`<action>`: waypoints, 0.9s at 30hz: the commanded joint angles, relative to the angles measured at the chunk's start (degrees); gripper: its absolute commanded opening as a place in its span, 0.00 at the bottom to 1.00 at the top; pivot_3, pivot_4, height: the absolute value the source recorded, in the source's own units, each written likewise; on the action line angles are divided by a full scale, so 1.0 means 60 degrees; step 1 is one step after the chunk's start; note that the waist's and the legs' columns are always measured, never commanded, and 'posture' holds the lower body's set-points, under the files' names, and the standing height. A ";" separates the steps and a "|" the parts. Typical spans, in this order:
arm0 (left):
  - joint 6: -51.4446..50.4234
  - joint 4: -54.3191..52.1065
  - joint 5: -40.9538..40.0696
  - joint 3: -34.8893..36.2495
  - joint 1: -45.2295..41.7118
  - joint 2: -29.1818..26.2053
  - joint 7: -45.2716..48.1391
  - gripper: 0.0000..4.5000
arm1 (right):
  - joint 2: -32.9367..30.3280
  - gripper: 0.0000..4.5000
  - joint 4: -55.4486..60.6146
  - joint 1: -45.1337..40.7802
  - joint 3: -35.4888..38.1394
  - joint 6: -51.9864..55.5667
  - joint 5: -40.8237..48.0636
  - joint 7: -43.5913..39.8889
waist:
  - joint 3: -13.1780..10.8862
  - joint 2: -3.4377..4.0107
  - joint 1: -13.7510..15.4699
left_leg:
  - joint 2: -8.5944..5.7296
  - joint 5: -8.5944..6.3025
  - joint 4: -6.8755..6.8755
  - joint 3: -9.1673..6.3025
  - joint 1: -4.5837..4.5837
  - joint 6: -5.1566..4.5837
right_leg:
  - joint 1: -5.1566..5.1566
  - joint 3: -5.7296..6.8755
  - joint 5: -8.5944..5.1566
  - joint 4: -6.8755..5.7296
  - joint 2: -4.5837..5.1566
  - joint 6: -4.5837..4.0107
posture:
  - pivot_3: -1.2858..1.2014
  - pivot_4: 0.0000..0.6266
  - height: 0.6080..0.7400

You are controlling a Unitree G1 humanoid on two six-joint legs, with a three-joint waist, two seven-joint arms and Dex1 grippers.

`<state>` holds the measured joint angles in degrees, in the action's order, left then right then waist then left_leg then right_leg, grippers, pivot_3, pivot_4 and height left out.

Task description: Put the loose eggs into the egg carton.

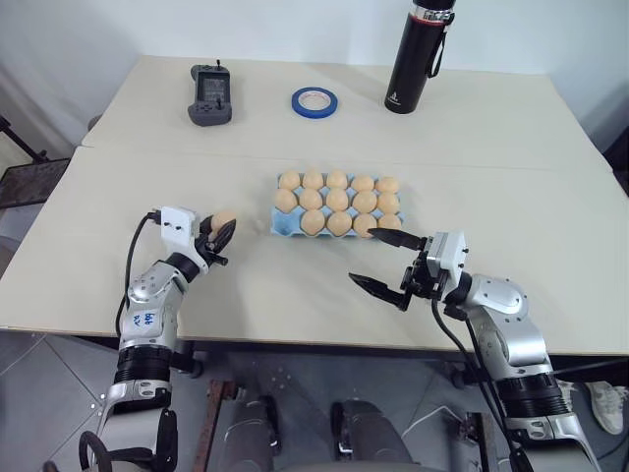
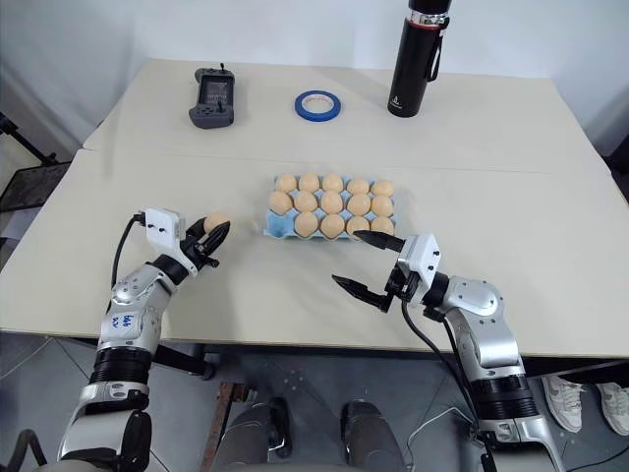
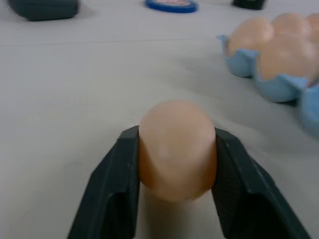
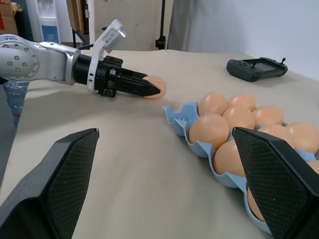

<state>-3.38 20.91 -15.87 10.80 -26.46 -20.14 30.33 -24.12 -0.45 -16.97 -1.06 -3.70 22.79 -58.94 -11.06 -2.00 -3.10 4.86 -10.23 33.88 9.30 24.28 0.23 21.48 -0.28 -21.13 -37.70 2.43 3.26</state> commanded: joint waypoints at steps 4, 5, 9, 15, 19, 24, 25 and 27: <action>-0.0355 -0.1237 -0.0408 -0.0738 -0.0622 0.0063 0.1218 0.35 | 0.0044 1.00 0.0306 0.0045 0.0086 -0.0138 0.0045 0.0176 | 0.0000 0.0000 0.0008 | -0.0002 0.0003 0.0001 0.0001 -0.0002 0.0003 | -0.0001 -0.0001 0.0000 -0.0002 -0.0001 0.0000 | 0.52 0.24 1.00; -0.0322 -0.1122 -0.0314 -0.0877 -0.0761 0.0091 0.1328 0.35 | 0.0057 1.00 0.0311 0.0047 0.0084 -0.0145 0.0037 0.0213 | 0.0000 0.0000 0.0009 | -0.0003 0.0004 0.0004 0.0001 -0.0002 0.0003 | -0.0001 -0.0001 0.0000 -0.0005 -0.0002 0.0000 | 0.52 0.24 1.00; -0.0236 -0.0530 -0.0125 -0.1141 -0.1215 0.0240 0.1455 0.35 | 0.0089 1.00 0.0348 0.0069 0.0086 -0.0190 -0.0028 0.0366 | 0.0000 0.0000 -0.0005 | -0.0007 0.0005 0.0011 0.0001 -0.0003 -0.0001 | -0.0003 -0.0007 0.0001 -0.0005 0.0000 0.0002 | 0.52 0.24 1.00; -0.0133 0.0075 -0.0061 -0.1337 -0.1672 0.0468 0.1682 0.60 | 0.0147 1.00 0.0398 0.0094 0.0149 -0.0310 -0.0148 0.0678 | -0.0001 -0.0001 -0.0010 | -0.0003 0.0043 0.0011 -0.0004 -0.0002 0.0015 | 0.0000 -0.0004 0.0001 -0.0006 -0.0007 0.0002 | 0.52 0.24 1.00; 0.0002 0.0411 0.0026 -0.1253 -0.1742 0.0489 0.1605 0.89 | 0.0158 1.00 0.0454 0.0131 0.0107 -0.0322 -0.0136 0.0761 | -0.0001 -0.0001 -0.0012 | -0.0006 0.0041 0.0012 -0.0003 -0.0001 0.0018 | -0.0001 -0.0005 0.0001 -0.0006 -0.0003 0.0003 | 0.52 0.24 1.00; 0.0082 -0.0136 -0.0113 -0.0798 -0.1252 0.0161 0.1486 0.99 | 0.0176 1.00 0.0550 0.0217 0.0085 -0.0312 -0.0112 0.0826 | -0.0001 -0.0001 -0.0030 | 0.0000 0.0041 0.0009 -0.0005 -0.0001 0.0019 | 0.0000 -0.0004 0.0001 -0.0006 -0.0007 0.0003 | 0.52 0.24 1.00; 0.0023 -0.0499 -0.0242 -0.0668 -0.0941 -0.0043 0.1648 0.99 | 0.0169 1.00 0.0566 0.0234 0.0085 -0.0304 -0.0108 0.0829 | -0.0001 -0.0001 -0.0031 | 0.0001 0.0042 0.0007 -0.0004 -0.0001 0.0018 | 0.0001 -0.0005 0.0001 -0.0006 -0.0008 0.0002 | 0.52 0.24 1.00; -0.0113 -0.1324 -0.0538 -0.0337 -0.0154 -0.0552 0.2037 0.99 | 0.0118 1.00 0.0592 0.0300 0.0096 -0.0274 -0.0094 0.0800 | -0.0001 -0.0001 -0.0093 | 0.0007 0.0042 0.0002 0.0003 -0.0002 0.0019 | 0.0004 -0.0009 0.0000 -0.0006 -0.0012 0.0002 | 0.52 0.24 1.00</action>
<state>-4.22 17.32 -17.00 6.31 -29.21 -21.54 40.91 -23.16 0.85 -15.42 -1.24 -4.73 21.54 -54.26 -11.06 -2.01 -3.65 4.93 -9.98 33.85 9.34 24.26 0.36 21.51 -0.35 -21.13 -37.73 2.34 3.27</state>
